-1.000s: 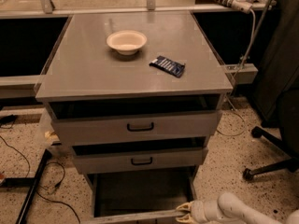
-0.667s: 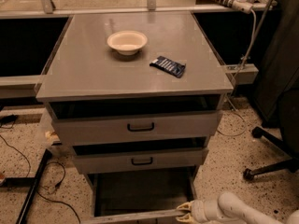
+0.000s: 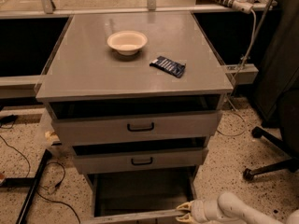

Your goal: Open bottom drawer

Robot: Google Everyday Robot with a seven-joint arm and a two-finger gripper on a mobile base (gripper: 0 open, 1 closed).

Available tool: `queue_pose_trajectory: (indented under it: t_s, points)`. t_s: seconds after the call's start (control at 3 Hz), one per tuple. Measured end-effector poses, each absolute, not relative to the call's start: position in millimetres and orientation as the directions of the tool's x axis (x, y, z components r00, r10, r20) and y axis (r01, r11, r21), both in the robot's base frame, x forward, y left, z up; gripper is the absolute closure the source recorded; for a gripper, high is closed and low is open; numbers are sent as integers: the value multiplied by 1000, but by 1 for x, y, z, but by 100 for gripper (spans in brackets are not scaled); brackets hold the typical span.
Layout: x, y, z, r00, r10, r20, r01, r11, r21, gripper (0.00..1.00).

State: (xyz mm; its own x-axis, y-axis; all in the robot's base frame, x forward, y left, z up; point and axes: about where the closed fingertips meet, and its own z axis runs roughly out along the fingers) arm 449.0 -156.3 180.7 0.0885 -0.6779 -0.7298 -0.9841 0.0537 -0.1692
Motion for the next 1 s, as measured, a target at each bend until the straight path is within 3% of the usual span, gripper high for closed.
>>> queue_pose_trajectory:
  t_s: [0.67, 1.0]
  points:
    - [449, -156, 181, 88, -678, -730, -984, 54, -169, 11]
    - [449, -156, 181, 88, -678, -730, -984, 54, -169, 0]
